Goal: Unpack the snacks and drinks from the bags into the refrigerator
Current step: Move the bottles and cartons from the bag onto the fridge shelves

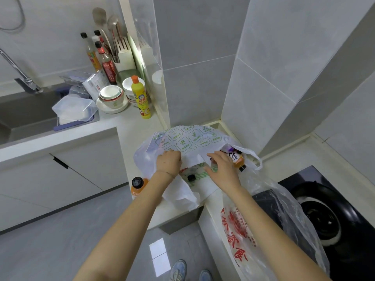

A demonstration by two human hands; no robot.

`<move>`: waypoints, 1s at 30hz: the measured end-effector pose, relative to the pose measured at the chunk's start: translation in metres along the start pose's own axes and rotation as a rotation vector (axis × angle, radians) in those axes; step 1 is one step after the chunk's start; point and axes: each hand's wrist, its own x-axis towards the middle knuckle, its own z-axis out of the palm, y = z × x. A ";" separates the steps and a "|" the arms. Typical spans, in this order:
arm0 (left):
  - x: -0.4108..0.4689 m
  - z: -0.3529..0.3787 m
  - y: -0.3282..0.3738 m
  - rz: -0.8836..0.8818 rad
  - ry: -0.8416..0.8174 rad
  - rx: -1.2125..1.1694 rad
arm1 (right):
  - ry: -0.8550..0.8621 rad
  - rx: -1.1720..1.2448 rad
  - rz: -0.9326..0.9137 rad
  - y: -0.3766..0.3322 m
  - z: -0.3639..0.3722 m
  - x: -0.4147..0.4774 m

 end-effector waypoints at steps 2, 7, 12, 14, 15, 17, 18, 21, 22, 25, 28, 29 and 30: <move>0.000 -0.001 -0.002 -0.004 0.039 -0.002 | -0.042 0.012 -0.009 -0.001 0.003 0.005; -0.007 -0.014 -0.009 0.044 0.114 -0.099 | -0.097 0.041 -0.052 -0.005 0.013 0.018; -0.016 -0.013 -0.014 0.129 0.014 -0.138 | -0.113 0.078 -0.045 -0.003 0.025 0.022; -0.020 -0.009 -0.014 0.105 -0.049 -0.114 | -0.083 0.118 -0.021 -0.003 0.030 0.020; -0.023 -0.007 -0.015 0.102 -0.059 -0.085 | -0.063 0.140 -0.007 -0.003 0.032 0.019; -0.028 -0.003 -0.015 0.112 -0.047 0.011 | -0.035 0.171 0.012 -0.003 0.036 0.018; -0.030 -0.001 -0.015 0.122 -0.037 0.062 | -0.032 0.177 0.019 -0.003 0.037 0.017; -0.033 0.008 -0.017 0.136 -0.030 0.167 | -0.049 0.139 0.000 -0.002 0.044 0.015; -0.034 0.010 -0.017 0.136 -0.030 0.189 | -0.065 0.112 -0.011 -0.001 0.047 0.015; -0.033 0.019 -0.018 0.122 -0.030 0.193 | -0.135 0.034 0.024 0.003 0.058 0.015; -0.034 0.027 -0.014 0.079 0.015 0.115 | -0.207 -0.032 0.150 0.007 0.068 0.015; -0.034 0.029 -0.012 0.058 0.034 0.079 | -0.226 -0.069 0.187 0.008 0.072 0.015; -0.034 0.031 -0.009 0.039 0.058 0.046 | -0.246 -0.111 0.216 0.009 0.075 0.015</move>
